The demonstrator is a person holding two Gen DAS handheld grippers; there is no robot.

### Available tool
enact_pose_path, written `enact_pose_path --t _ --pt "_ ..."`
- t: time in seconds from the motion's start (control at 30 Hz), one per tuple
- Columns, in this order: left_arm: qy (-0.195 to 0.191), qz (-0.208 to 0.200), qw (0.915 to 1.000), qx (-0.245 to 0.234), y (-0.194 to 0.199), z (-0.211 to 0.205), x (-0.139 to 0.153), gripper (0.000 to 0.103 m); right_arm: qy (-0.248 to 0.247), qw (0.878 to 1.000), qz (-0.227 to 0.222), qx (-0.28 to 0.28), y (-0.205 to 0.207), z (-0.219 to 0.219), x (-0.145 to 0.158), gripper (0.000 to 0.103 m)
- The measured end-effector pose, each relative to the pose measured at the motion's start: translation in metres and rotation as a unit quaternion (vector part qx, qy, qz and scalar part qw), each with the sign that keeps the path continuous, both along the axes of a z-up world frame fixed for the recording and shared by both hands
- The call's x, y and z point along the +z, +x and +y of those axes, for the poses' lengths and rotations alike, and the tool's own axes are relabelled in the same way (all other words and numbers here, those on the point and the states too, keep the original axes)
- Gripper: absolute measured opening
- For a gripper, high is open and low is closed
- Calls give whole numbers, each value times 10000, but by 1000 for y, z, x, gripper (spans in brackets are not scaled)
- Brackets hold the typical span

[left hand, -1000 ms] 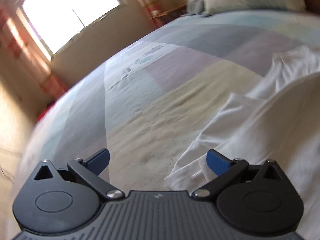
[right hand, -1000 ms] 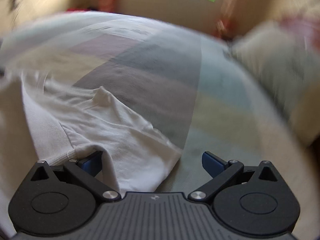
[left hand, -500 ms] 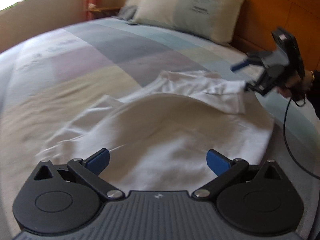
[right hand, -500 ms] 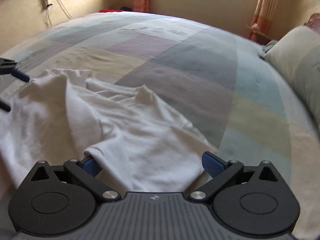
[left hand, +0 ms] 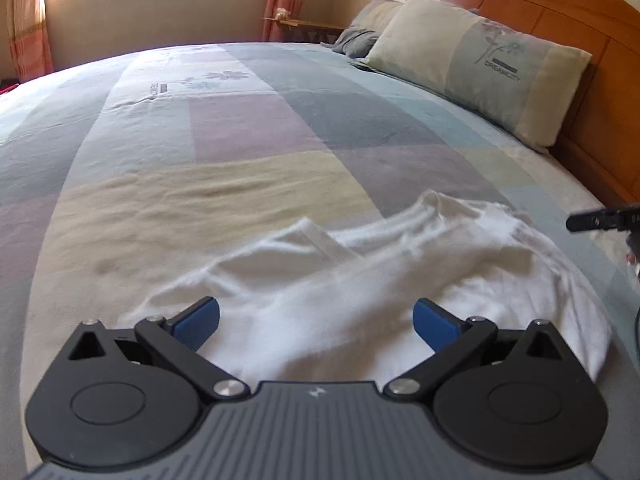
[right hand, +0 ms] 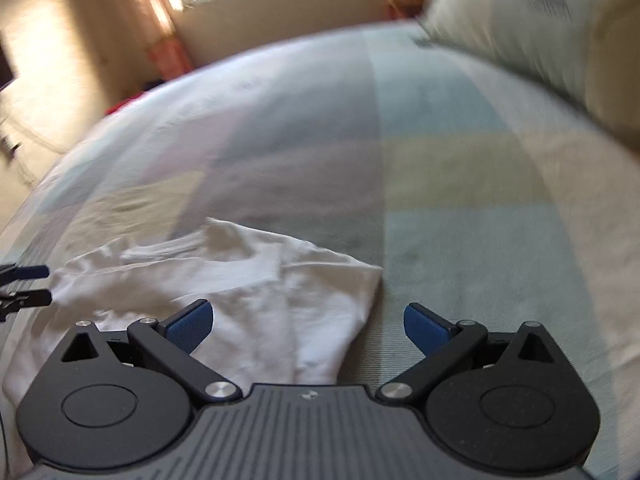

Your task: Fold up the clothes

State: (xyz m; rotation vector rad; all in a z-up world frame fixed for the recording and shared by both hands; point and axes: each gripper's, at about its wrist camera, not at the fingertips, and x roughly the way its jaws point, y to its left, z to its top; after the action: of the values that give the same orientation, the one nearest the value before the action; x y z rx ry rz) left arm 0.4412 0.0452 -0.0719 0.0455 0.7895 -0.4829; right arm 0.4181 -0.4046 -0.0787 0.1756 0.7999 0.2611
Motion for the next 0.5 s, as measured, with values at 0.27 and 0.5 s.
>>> enact_pose_path --t 0.27,0.5 --pt "-325 -101 9994 -106 -73 8 3 102 -159 9988 9 469 13 24 -21 64" --pt "-319 -46 9995 -23 -98 9 -4 102 116 9990 -29 434 23 31 -30 11"
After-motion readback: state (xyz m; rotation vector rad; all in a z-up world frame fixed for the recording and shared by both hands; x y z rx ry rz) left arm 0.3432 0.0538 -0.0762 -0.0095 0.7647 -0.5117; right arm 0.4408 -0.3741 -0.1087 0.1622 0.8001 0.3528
